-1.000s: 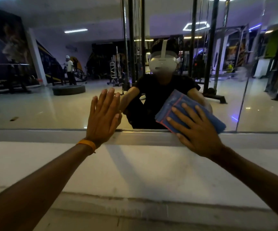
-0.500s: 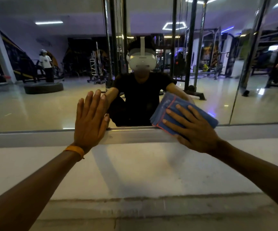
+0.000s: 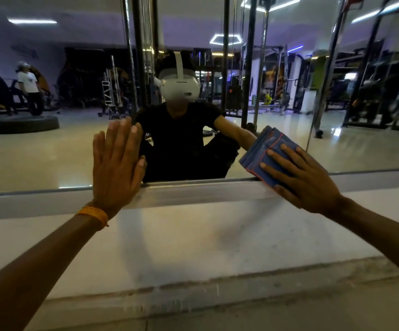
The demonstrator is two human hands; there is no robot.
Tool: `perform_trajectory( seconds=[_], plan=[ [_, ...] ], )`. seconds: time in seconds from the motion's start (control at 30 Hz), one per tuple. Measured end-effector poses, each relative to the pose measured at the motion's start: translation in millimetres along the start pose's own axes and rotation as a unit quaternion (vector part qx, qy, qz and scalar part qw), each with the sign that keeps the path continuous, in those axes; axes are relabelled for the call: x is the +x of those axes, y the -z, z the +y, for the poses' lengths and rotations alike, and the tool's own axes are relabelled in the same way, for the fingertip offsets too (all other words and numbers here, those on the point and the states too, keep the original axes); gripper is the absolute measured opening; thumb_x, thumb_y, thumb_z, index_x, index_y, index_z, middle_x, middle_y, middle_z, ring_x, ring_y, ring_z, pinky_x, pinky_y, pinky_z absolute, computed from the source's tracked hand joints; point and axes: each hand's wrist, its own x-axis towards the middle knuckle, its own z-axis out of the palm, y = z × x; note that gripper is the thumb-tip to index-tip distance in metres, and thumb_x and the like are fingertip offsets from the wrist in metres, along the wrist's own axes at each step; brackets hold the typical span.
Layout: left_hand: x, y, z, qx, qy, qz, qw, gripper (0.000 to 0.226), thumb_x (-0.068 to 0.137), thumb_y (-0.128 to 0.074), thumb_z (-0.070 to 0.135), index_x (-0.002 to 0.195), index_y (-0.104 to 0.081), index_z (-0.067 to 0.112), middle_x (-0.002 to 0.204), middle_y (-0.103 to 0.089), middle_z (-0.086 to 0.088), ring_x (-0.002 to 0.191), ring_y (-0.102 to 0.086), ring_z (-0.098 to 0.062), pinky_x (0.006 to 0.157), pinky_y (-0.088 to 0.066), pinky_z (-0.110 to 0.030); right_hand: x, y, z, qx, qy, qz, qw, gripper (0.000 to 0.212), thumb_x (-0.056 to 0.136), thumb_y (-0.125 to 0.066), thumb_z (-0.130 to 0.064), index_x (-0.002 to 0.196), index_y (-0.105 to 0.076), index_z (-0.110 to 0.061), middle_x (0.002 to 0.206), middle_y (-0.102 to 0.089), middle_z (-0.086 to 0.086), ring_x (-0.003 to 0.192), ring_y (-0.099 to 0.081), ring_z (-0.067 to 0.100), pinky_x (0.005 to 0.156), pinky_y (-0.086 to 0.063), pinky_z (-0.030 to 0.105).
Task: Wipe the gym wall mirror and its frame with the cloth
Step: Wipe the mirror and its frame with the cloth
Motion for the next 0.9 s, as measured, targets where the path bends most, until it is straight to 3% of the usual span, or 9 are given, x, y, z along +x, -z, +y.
perform_trajectory(
  seconds=[0.07, 0.17, 0.33, 0.43, 0.53, 0.6, 0.67, 0.77, 0.9],
  plan=[
    [12.8, -7.7, 16.2, 0.000, -0.015, -0.004, 1.000, 0.066, 0.105, -0.040, 0.030, 0.163, -0.021, 0.003, 0.171, -0.010, -0.020, 0.158, -0.010, -0.041, 0.127, -0.005, -0.060, 5.3, 0.0, -11.0, 0.015, -0.012, 0.006, 1.000, 0.060, 0.108, -0.033, -0.047, 0.163, -0.027, -0.022, 0.171, -0.019, 0.012, 0.158, -0.011, 0.038, 0.125, -0.017, 0.062],
    [22.6, -20.7, 40.0, 0.017, -0.035, -0.010, 0.999, 0.065, 0.107, -0.038, 0.034, 0.164, -0.021, 0.008, 0.172, -0.011, -0.017, 0.158, -0.011, -0.042, 0.127, -0.004, -0.061, 43.1, -0.8, -44.6, 0.039, 0.046, 0.022, 0.998, 0.059, 0.109, -0.034, -0.045, 0.162, -0.030, -0.021, 0.171, -0.018, 0.011, 0.159, -0.008, 0.035, 0.128, -0.007, 0.056],
    [20.3, -25.4, 48.5, 0.020, -0.021, -0.010, 1.000, 0.065, 0.107, -0.037, 0.036, 0.164, -0.020, 0.009, 0.172, -0.010, -0.017, 0.158, -0.010, -0.043, 0.124, -0.008, -0.067, 55.4, -3.1, -42.8, 0.037, 0.079, 0.024, 0.996, 0.061, 0.108, -0.041, -0.045, 0.163, -0.028, -0.020, 0.172, -0.016, 0.009, 0.160, -0.006, 0.033, 0.129, -0.009, 0.054],
    [21.1, -22.4, 50.5, 0.011, -0.030, -0.010, 0.999, 0.065, 0.107, -0.033, 0.037, 0.163, -0.021, 0.007, 0.172, -0.011, -0.019, 0.158, -0.010, -0.041, 0.124, -0.010, -0.068, 5.7, -4.2, 5.4, 0.026, 0.003, 0.035, 0.999, 0.062, 0.108, -0.035, -0.048, 0.163, -0.028, -0.019, 0.172, -0.016, 0.012, 0.159, -0.010, 0.035, 0.127, -0.016, 0.058],
    [32.6, -18.6, 57.4, 0.009, -0.037, -0.004, 0.999, 0.064, 0.107, -0.033, 0.036, 0.163, -0.023, 0.006, 0.171, -0.013, -0.019, 0.159, -0.010, -0.040, 0.126, -0.007, -0.064, -33.6, -0.6, 40.3, 0.062, -0.181, 0.055, 0.980, 0.066, 0.110, -0.024, -0.053, 0.164, -0.019, -0.015, 0.172, -0.006, 0.015, 0.159, -0.004, 0.038, 0.123, -0.021, 0.066],
    [47.0, -19.4, 66.6, 0.003, -0.033, 0.002, 0.999, 0.064, 0.107, -0.034, 0.036, 0.163, -0.023, 0.005, 0.171, -0.013, -0.018, 0.159, -0.010, -0.039, 0.127, -0.007, -0.062, -28.9, -3.4, 30.8, 0.087, -0.247, 0.085, 0.961, 0.068, 0.109, -0.024, -0.054, 0.165, -0.017, -0.015, 0.173, -0.004, 0.015, 0.159, -0.002, 0.039, 0.124, -0.016, 0.066],
    [58.4, -23.6, 77.9, -0.005, -0.019, 0.001, 1.000, 0.066, 0.107, -0.035, 0.036, 0.163, -0.021, 0.005, 0.172, -0.011, -0.018, 0.159, -0.009, -0.039, 0.126, -0.009, -0.064, -9.9, -10.2, 3.6, 0.091, -0.176, 0.101, 0.975, 0.065, 0.109, -0.031, -0.050, 0.165, -0.018, -0.018, 0.173, -0.006, 0.013, 0.159, -0.001, 0.039, 0.127, -0.009, 0.062],
    [61.0, -29.3, 88.6, -0.004, 0.006, -0.004, 1.000, 0.068, 0.106, -0.037, 0.034, 0.164, -0.019, 0.006, 0.172, -0.009, -0.017, 0.159, -0.007, -0.038, 0.126, -0.009, -0.064, 20.3, -21.5, -26.4, 0.056, 0.027, 0.087, 0.994, 0.063, 0.107, -0.042, -0.044, 0.162, -0.028, -0.019, 0.171, -0.017, 0.011, 0.159, -0.004, 0.035, 0.129, -0.005, 0.050],
    [58.8, -25.5, 92.4, 0.011, 0.010, -0.005, 1.000, 0.067, 0.107, -0.031, 0.037, 0.164, -0.018, 0.006, 0.172, -0.010, -0.017, 0.159, -0.008, -0.039, 0.125, -0.010, -0.064, 13.9, -20.6, 7.4, 0.044, 0.088, 0.069, 0.993, 0.056, 0.109, -0.038, -0.042, 0.161, -0.034, -0.020, 0.171, -0.021, 0.008, 0.159, -0.010, 0.032, 0.129, -0.013, 0.049]
  ],
)
